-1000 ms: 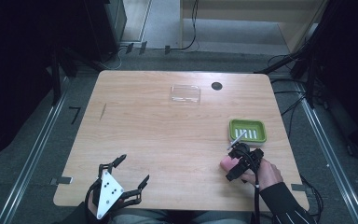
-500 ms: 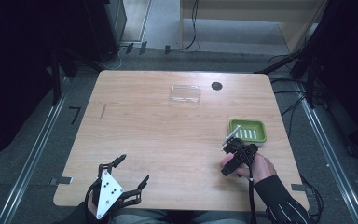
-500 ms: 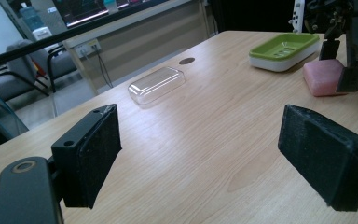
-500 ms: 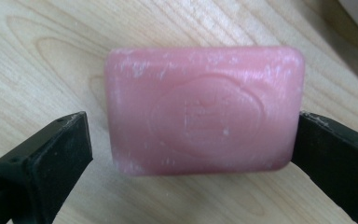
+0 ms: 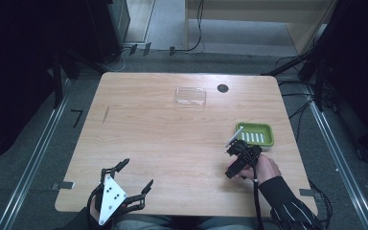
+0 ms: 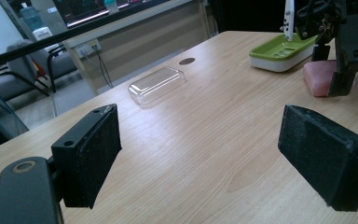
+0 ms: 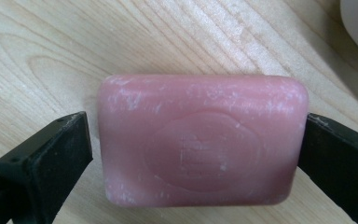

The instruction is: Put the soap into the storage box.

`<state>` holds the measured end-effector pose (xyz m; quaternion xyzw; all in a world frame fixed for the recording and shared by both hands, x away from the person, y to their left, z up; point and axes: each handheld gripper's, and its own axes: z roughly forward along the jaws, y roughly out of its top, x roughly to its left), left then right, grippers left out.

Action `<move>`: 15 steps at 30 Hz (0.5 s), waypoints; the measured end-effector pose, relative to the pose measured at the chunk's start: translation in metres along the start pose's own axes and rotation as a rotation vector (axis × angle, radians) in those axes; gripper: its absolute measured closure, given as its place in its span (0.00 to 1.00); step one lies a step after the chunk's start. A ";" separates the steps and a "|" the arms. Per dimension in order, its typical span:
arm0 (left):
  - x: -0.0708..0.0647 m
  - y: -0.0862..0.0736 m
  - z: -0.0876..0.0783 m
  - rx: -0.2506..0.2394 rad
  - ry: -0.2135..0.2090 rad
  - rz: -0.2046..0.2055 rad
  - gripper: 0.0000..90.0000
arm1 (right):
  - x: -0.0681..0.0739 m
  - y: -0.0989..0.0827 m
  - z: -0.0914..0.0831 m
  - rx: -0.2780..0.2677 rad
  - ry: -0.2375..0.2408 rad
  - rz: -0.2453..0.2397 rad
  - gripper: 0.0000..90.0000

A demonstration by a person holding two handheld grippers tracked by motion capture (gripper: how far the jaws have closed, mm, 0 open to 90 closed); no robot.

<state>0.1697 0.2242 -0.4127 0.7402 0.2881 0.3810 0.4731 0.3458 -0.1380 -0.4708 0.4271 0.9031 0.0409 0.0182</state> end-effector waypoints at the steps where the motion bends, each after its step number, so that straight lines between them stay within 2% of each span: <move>1: 0.000 0.000 0.000 0.000 0.000 0.000 0.15 | 0.000 0.000 0.001 0.001 0.000 0.001 0.00; 9: 0.000 0.000 0.000 0.001 0.000 0.001 0.15 | -0.002 0.003 0.004 0.010 -0.005 0.001 0.00; 15: 0.000 0.000 0.000 0.000 0.000 0.000 0.15 | -0.003 0.004 0.003 0.012 0.001 0.005 0.09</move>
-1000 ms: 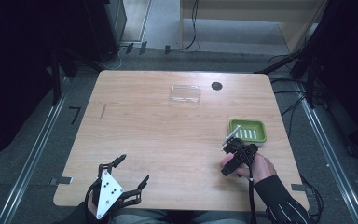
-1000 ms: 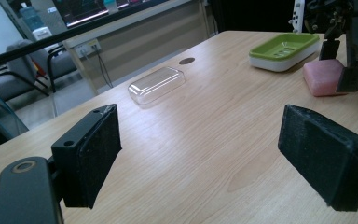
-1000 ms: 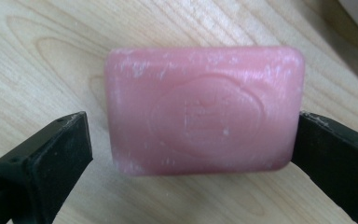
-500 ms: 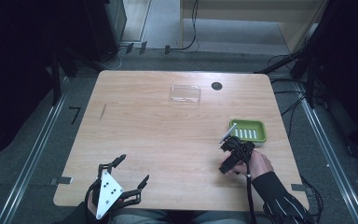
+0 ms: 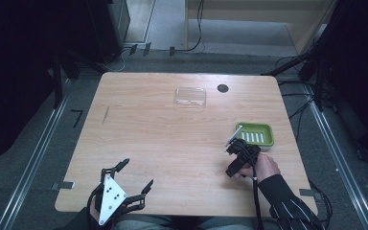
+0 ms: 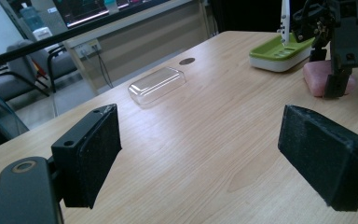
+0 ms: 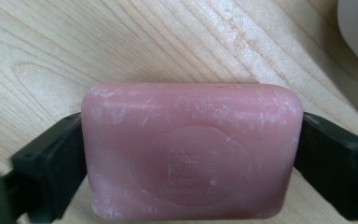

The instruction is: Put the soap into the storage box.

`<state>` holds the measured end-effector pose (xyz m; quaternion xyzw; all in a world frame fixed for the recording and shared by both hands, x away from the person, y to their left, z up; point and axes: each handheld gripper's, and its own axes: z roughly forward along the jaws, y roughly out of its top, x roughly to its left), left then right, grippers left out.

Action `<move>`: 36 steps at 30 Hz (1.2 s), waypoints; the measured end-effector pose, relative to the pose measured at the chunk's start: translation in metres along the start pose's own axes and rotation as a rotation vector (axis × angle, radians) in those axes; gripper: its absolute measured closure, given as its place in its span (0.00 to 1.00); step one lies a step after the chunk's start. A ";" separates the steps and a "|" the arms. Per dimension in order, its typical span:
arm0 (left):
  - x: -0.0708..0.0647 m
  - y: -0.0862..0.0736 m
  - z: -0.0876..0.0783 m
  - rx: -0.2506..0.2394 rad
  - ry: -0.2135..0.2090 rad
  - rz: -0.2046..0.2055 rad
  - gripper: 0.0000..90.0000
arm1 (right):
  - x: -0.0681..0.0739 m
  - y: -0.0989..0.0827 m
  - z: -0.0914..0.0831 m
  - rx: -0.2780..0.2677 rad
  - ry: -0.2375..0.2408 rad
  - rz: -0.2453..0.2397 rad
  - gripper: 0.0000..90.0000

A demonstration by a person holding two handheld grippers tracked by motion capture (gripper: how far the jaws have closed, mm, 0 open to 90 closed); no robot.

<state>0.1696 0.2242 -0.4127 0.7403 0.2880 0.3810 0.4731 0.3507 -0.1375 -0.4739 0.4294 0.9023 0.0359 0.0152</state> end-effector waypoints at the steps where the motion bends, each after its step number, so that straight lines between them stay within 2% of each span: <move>1: 0.000 0.000 0.000 0.001 0.000 0.001 0.15 | 0.000 0.000 0.000 0.005 0.004 -0.005 0.11; 14: 0.000 0.000 0.000 0.000 0.001 0.000 0.15 | 0.000 0.001 -0.001 -0.006 -0.003 -0.019 0.15; 36: 0.000 0.000 0.000 -0.003 0.000 0.002 0.15 | 0.000 -0.001 -0.005 0.017 -0.030 -0.004 0.15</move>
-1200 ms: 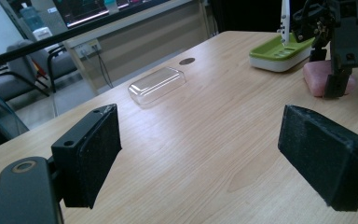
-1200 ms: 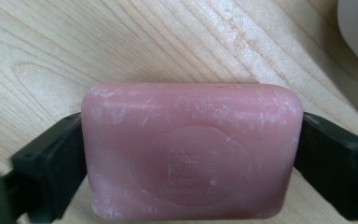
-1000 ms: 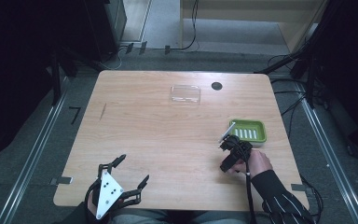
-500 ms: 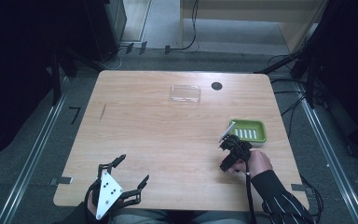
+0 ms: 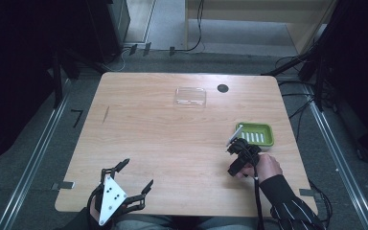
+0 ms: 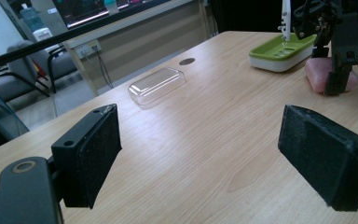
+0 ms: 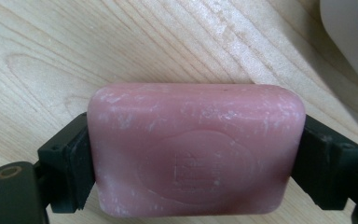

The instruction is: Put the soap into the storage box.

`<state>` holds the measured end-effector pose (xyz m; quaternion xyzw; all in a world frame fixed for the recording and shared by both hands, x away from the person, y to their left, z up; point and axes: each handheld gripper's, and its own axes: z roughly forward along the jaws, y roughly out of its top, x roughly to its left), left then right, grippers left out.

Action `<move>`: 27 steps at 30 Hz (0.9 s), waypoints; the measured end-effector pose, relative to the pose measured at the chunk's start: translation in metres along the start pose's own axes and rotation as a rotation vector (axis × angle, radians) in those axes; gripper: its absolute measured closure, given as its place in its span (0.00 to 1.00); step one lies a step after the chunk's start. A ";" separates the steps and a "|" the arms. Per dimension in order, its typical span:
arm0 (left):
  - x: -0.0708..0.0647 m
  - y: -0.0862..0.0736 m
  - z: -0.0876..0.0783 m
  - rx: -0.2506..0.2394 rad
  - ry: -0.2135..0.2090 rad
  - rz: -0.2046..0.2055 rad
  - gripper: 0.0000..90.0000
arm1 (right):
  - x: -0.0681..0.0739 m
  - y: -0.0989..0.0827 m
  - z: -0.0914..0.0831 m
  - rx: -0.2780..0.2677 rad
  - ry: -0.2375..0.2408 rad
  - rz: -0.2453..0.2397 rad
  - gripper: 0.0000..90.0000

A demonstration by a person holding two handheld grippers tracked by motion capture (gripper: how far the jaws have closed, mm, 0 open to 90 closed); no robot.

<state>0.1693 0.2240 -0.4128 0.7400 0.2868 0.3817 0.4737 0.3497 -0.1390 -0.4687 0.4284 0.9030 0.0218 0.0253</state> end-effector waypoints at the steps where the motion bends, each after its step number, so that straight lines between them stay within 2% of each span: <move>1: 0.000 0.000 0.000 0.001 0.001 0.001 0.15 | 0.000 0.000 0.000 0.000 -0.001 -0.003 0.15; 15: 0.000 0.000 0.000 0.000 0.000 -0.001 0.15 | -0.005 -0.004 -0.005 -0.003 -0.011 0.006 0.15; 27: 0.000 0.000 0.000 0.001 0.000 0.000 0.15 | -0.014 -0.010 -0.010 -0.011 -0.022 0.040 0.15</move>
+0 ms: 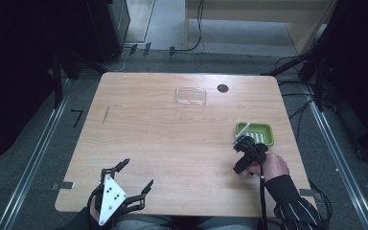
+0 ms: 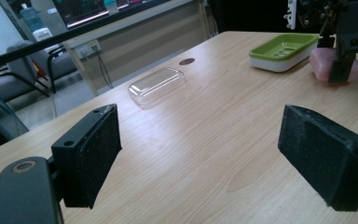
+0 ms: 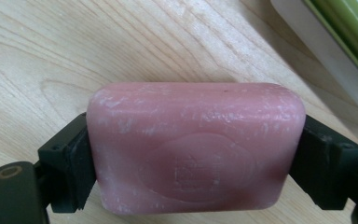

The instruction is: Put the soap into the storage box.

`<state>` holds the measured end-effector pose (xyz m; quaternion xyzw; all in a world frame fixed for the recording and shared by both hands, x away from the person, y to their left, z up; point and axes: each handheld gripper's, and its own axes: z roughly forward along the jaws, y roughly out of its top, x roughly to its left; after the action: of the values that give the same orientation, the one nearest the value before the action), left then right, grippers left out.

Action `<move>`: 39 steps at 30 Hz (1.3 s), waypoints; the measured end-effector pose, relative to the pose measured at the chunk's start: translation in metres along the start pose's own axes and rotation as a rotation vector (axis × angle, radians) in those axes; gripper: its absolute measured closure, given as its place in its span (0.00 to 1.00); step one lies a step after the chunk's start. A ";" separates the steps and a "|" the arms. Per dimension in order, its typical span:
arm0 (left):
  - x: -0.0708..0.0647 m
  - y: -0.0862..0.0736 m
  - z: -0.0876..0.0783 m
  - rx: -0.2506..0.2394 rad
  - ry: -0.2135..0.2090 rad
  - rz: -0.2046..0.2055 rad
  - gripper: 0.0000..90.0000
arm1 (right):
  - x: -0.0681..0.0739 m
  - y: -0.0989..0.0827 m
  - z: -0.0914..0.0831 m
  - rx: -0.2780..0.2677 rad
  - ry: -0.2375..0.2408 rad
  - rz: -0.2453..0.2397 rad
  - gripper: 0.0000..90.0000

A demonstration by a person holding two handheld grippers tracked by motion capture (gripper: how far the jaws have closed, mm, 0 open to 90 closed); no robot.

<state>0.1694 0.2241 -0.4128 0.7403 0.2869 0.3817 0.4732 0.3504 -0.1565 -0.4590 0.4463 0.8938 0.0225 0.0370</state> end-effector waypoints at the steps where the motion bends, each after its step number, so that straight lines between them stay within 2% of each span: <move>1: 0.000 0.000 0.000 0.000 0.000 0.000 0.15 | -0.001 0.000 0.000 -0.006 -0.003 -0.004 0.15; 8: 0.000 0.000 0.000 0.000 0.000 0.000 0.15 | -0.007 -0.004 -0.004 -0.010 -0.011 0.024 0.15; 9: 0.000 0.000 0.000 -0.001 0.000 0.000 0.15 | -0.008 -0.005 -0.006 -0.008 -0.009 0.042 0.15; 10: 0.000 0.000 0.000 -0.001 0.001 -0.001 0.15 | -0.011 -0.006 -0.006 -0.016 -0.010 0.030 0.15; 13: 0.000 0.000 0.000 -0.001 0.001 -0.001 0.15 | -0.013 -0.008 -0.008 -0.016 -0.012 0.054 0.15; 39: 0.000 0.000 0.000 -0.004 0.003 -0.005 0.15 | -0.034 -0.018 -0.022 -0.050 -0.042 0.116 0.15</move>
<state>0.1692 0.2244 -0.4128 0.7380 0.2888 0.3824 0.4751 0.3546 -0.1952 -0.4372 0.4966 0.8647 0.0377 0.0658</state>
